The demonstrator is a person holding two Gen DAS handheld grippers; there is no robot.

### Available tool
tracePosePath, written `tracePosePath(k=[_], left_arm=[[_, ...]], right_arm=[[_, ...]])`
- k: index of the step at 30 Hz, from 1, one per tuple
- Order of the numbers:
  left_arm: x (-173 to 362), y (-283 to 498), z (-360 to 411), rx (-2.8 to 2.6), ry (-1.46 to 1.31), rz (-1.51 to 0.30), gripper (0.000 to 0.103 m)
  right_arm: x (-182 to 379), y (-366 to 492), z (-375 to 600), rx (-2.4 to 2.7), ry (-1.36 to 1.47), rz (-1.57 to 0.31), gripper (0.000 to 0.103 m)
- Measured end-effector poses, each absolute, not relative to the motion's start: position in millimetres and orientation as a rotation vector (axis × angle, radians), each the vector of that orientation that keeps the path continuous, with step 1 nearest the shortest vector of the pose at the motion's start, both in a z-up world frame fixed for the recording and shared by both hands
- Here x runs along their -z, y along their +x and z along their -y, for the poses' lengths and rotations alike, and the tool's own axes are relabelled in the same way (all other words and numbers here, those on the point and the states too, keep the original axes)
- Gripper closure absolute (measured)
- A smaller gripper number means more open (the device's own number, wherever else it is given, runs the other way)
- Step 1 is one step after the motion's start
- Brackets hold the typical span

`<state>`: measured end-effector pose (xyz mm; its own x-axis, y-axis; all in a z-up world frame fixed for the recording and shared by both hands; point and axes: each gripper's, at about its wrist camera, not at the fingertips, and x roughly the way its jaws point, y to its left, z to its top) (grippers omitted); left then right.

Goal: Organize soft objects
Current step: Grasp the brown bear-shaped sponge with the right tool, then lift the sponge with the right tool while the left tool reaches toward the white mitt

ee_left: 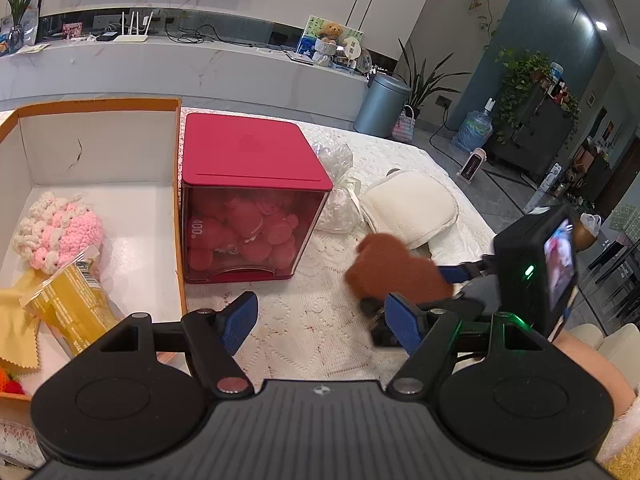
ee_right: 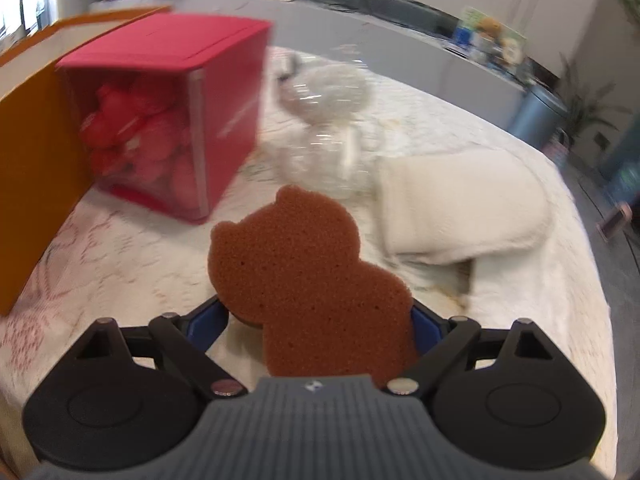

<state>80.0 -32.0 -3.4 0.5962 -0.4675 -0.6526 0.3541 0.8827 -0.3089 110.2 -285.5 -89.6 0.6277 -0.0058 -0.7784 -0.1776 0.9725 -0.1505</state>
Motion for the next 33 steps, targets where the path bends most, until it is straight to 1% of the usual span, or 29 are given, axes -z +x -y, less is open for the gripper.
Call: tracePosePath(k=[8, 14, 24, 28, 33], left_arm=[[3, 74, 35, 0.468, -0.132, -0.794, 0.018], [2, 74, 37, 0.457, -0.119, -0.791, 0.018], [-14, 75, 40, 0.447, -0.091, -0.771, 0.018], [-26, 78, 58, 0.464, -0.049, -0.763, 0.018], [-28, 81, 87, 0.480, 0.053, -0.781, 0.018]], right_arm=[[71, 102, 338, 0.067, -0.059, -0.785, 0.012], [59, 84, 377, 0.129, 0.132, -0.700, 0.012], [46, 81, 395, 0.166, 0.172, -0.644, 0.012], [32, 74, 403, 0.138, 0.217, -0.613, 0.012], [18, 63, 413, 0.124, 0.231, -0.621, 0.012]])
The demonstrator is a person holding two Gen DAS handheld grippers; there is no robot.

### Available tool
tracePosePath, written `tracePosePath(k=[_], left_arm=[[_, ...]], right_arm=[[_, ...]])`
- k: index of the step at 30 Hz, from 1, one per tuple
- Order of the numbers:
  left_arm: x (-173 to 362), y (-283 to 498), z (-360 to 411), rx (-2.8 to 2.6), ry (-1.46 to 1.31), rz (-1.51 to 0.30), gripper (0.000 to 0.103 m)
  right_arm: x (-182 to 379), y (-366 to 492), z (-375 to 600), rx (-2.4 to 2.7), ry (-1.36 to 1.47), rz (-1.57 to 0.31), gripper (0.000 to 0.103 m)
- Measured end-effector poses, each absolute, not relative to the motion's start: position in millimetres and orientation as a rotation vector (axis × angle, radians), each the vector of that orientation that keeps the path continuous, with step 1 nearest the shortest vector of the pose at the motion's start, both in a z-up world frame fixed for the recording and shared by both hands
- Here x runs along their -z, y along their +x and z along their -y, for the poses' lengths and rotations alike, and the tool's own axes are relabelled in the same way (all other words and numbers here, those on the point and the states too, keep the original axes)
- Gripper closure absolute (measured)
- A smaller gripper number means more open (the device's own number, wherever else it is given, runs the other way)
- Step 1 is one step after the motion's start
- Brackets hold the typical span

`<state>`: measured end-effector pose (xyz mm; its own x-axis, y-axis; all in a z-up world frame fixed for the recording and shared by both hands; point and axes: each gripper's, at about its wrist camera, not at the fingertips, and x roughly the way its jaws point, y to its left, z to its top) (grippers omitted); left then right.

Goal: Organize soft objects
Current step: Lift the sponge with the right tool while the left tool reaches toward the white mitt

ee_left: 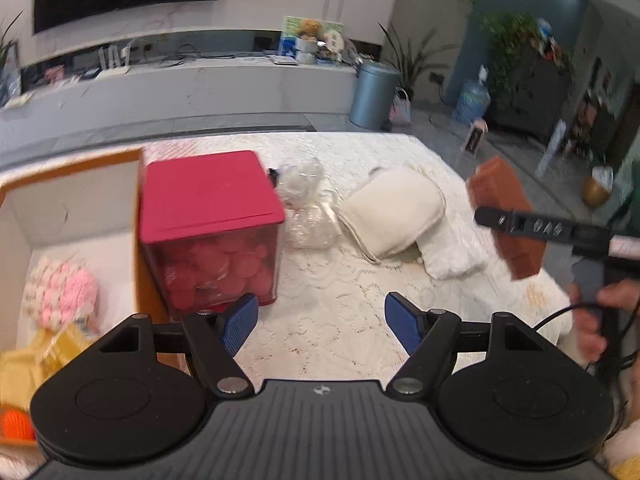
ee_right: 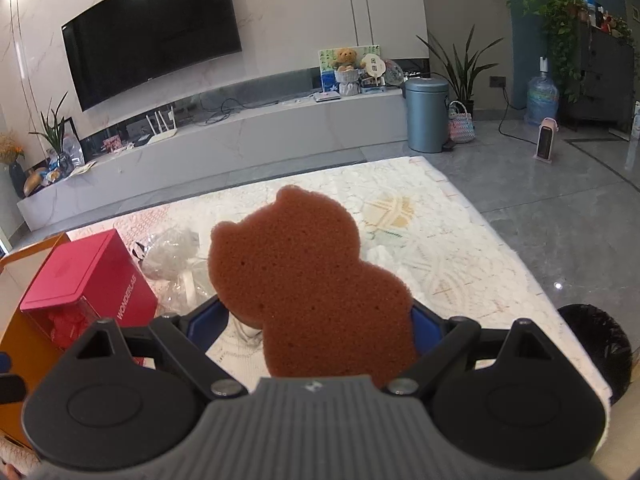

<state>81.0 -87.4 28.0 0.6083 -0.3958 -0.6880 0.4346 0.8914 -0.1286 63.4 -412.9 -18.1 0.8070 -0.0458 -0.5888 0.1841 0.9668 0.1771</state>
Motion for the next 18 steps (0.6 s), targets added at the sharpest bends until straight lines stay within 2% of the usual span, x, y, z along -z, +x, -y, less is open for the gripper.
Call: tracePosePath(k=[7, 10, 18], left_arm=[[-22, 87, 152, 0.495, 0.245, -0.767, 0.018], [-14, 91, 185, 0.578, 0.323, -0.772, 0.018], [24, 94, 277, 0.590, 0.756, -0.515, 0.018]], right_arm=[[18, 23, 452, 0.194, 0.555, -0.545, 0.012], [19, 14, 456, 0.215, 0.520, -0.566, 0.012], [32, -7, 497, 0.291, 0.575, -0.566, 0.012]])
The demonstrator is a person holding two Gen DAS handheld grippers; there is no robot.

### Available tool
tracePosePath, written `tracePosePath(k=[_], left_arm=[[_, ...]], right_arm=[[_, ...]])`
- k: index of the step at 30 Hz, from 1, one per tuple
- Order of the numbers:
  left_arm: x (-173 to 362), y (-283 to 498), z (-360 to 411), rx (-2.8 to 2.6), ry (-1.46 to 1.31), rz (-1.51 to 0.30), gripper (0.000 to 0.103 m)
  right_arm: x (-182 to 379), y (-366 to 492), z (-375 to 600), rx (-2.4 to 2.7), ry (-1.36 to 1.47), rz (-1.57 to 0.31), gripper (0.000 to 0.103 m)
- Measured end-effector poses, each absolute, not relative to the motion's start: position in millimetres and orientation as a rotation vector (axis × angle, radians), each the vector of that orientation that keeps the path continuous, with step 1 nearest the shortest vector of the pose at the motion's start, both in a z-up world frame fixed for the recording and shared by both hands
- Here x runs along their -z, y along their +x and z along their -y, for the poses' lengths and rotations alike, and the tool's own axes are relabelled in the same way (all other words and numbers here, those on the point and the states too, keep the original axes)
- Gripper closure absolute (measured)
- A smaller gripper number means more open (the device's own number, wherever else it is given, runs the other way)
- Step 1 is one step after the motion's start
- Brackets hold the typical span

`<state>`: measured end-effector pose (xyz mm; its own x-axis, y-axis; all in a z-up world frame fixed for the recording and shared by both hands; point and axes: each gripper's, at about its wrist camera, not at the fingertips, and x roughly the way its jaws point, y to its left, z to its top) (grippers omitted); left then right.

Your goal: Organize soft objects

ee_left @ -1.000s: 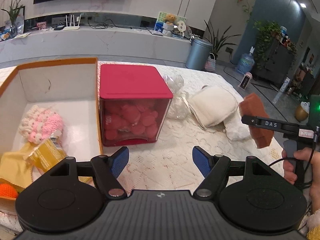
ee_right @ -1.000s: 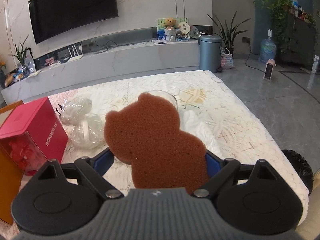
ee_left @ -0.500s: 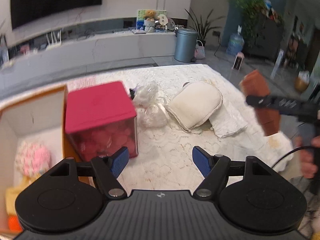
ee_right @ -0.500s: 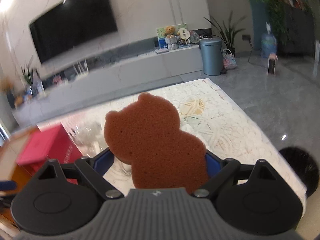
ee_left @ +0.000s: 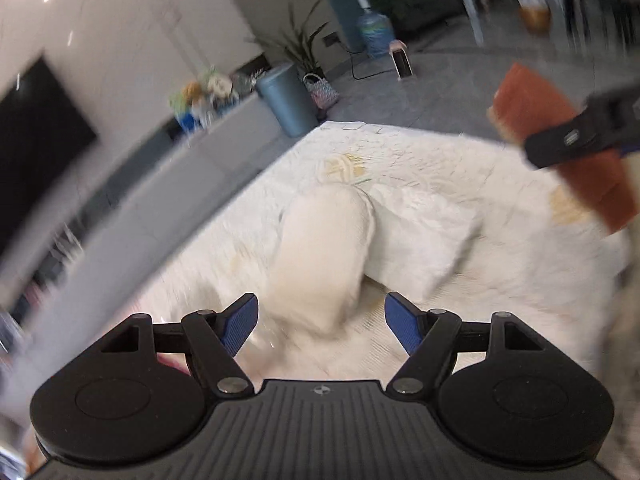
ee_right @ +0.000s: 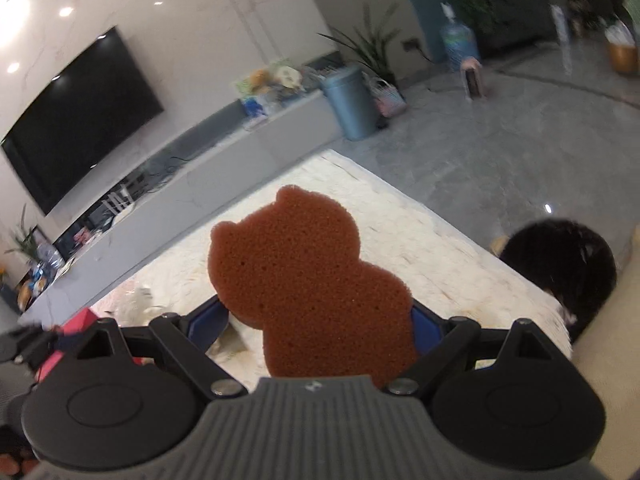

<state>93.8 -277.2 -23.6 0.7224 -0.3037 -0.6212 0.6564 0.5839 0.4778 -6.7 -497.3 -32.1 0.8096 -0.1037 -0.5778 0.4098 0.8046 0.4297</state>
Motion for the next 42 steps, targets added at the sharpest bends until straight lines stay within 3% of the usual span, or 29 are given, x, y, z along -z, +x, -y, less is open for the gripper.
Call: tracePosePath(k=[10, 15, 16, 17, 18, 19, 20, 21, 34, 37, 42], left_arm=[[97, 137, 314, 0.491, 0.972, -0.484, 0.019], [96, 153, 311, 0.478, 0.890, -0.514, 0.021], [96, 154, 311, 0.478, 0.885, -0.518, 0.031], [95, 155, 311, 0.490, 0.875, -0.524, 0.050], [95, 156, 310, 0.512, 0.863, -0.535, 0.063], [94, 156, 308, 0.536, 0.847, -0.546, 0.083], [93, 155, 305, 0.549, 0.831, -0.547, 0.095], [93, 152, 303, 0.547, 0.826, -0.536, 0.099], [53, 112, 276, 0.582, 0.764, -0.397, 0.103], [59, 110, 284, 0.561, 0.831, -0.322, 0.100], [78, 121, 298, 0.626, 0.840, -0.364, 0.093]], right_arm=[[46, -1, 510, 0.298, 0.619, -0.596, 0.012], [50, 1, 511, 0.284, 0.630, -0.605, 0.012], [51, 2, 511, 0.287, 0.632, -0.612, 0.012], [52, 3, 512, 0.293, 0.633, -0.621, 0.012], [54, 4, 514, 0.300, 0.634, -0.627, 0.012], [55, 4, 515, 0.306, 0.635, -0.631, 0.012], [56, 4, 516, 0.310, 0.640, -0.633, 0.012], [58, 4, 517, 0.311, 0.647, -0.635, 0.012], [56, 4, 513, 0.302, 0.649, -0.639, 0.012], [55, 3, 512, 0.294, 0.655, -0.631, 0.012], [55, 3, 511, 0.267, 0.665, -0.623, 0.012]])
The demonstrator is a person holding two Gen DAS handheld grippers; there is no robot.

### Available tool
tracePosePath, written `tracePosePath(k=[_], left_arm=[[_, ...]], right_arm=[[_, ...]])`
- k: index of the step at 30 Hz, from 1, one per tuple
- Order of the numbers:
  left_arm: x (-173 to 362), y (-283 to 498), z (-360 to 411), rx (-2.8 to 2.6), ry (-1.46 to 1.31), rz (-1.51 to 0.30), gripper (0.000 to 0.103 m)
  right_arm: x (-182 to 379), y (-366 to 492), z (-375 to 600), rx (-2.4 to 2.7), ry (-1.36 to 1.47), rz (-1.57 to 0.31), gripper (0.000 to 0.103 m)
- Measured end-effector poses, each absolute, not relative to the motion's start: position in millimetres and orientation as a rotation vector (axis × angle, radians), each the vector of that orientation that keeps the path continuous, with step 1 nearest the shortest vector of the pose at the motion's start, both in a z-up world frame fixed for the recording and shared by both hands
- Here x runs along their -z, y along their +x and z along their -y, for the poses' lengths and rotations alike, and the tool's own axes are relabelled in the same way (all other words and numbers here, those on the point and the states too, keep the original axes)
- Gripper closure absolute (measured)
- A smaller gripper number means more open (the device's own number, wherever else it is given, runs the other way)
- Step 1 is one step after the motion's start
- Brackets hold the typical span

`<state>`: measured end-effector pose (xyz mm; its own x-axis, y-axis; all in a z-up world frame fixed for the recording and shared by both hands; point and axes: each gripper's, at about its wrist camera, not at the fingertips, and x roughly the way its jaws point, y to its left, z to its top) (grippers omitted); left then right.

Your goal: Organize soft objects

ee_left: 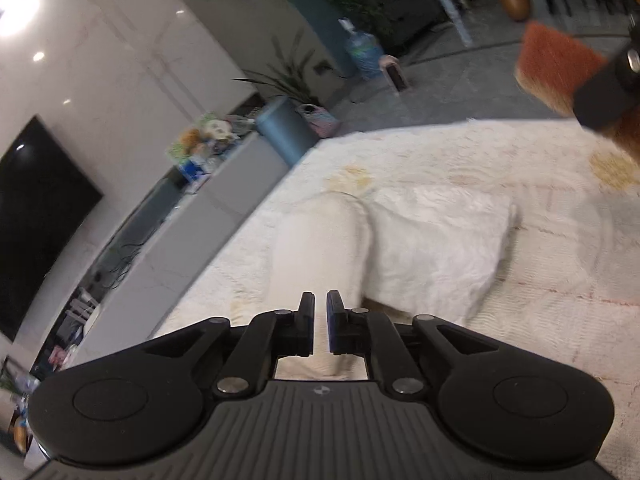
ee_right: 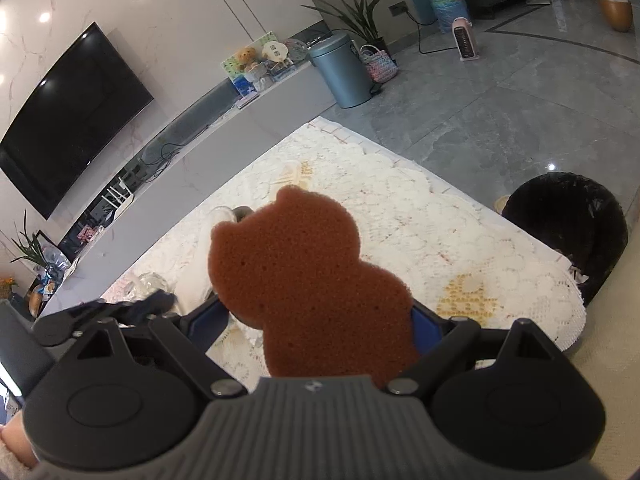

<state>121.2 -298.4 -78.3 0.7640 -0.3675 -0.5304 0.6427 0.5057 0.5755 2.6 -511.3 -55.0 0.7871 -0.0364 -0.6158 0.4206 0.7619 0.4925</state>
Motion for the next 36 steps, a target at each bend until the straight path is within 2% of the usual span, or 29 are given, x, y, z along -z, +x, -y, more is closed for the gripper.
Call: tracePosePath(k=[10, 11, 13, 14, 19, 26, 31, 36], left_arm=[[115, 149, 325, 0.507, 0.933, -0.322, 0.091], [116, 151, 327, 0.491, 0.938, -0.315, 0.092], [115, 152, 328, 0.447, 0.932, -0.296, 0.103], [113, 151, 327, 0.428, 0.919, -0.285, 0.103], [88, 135, 313, 0.447, 0.875, -0.251, 0.103], [18, 97, 258, 0.432, 0.677, -0.208, 0.103], [-7, 71, 221, 0.467, 0.625, -0.316, 0.103], [-17, 70, 176, 0.539, 0.418, -0.551, 0.103]], right_arm=[[57, 2, 516, 0.228, 0.723, -0.605, 0.012], [56, 2, 516, 0.223, 0.727, -0.600, 0.012], [57, 3, 516, 0.221, 0.730, -0.605, 0.012], [59, 4, 517, 0.226, 0.728, -0.613, 0.012], [63, 4, 519, 0.254, 0.739, -0.629, 0.012], [58, 2, 512, 0.220, 0.710, -0.621, 0.012], [44, 6, 491, 0.132, 0.628, -0.608, 0.012], [39, 16, 467, 0.066, 0.555, -0.647, 0.012]])
